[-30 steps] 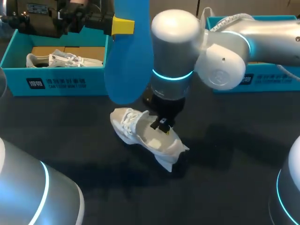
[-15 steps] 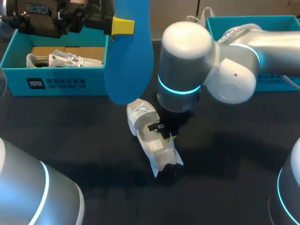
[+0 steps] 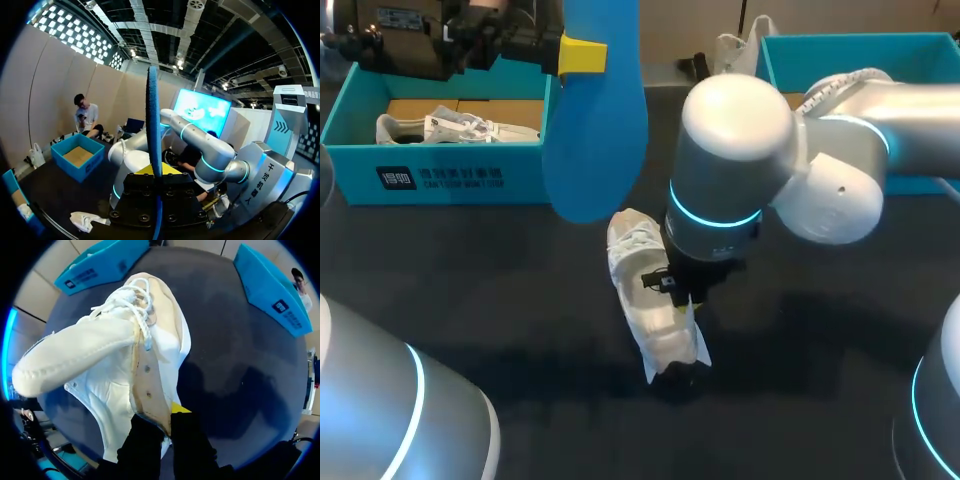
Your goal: Take the shoe out of the shoebox, open the shoe tongue, remove and reinsert the insole, then place the shoe into the shoebox
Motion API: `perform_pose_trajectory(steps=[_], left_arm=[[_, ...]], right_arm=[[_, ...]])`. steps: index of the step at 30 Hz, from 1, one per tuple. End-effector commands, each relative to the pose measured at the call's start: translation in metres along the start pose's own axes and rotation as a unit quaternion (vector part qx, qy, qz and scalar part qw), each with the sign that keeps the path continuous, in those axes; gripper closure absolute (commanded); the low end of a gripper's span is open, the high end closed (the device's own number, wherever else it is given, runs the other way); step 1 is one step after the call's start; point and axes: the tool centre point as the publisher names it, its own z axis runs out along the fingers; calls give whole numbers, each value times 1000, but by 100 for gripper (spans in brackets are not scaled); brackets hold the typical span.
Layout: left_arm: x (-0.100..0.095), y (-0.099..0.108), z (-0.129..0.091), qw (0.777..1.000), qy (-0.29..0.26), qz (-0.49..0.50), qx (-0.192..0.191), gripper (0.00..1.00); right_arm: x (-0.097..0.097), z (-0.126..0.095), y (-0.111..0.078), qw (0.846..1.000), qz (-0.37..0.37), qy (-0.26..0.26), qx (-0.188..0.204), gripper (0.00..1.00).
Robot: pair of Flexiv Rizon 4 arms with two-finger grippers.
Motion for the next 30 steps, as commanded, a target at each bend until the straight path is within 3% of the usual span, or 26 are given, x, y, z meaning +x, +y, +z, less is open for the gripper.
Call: perform_pose_trajectory(steps=[1,13,20,21,24,25,30], left_arm=[[-1,-1,2,1000,0,0,-1,100],[-1,-1,2,1000,0,0,-1,100],[-1,-1,2,1000,0,0,-1,100],[-1,-1,2,1000,0,0,-1,100],[-1,-1,2,1000,0,0,-1,100],[-1,-1,2,1000,0,0,-1,100],[-1,-1,2,1000,0,0,-1,100]], right_arm=[[-6,7,-6,1000,10,11,-8,100],[-17,31,-4,999,17,38,5,100],[-18,32,-3,999,19,36,10,100],[-19,32,-3,999,20,37,11,95],[-20,33,-2,999,20,38,12,47],[-20,32,-1,999,20,39,12,0],[-21,13,-1,999,14,27,17,0]])
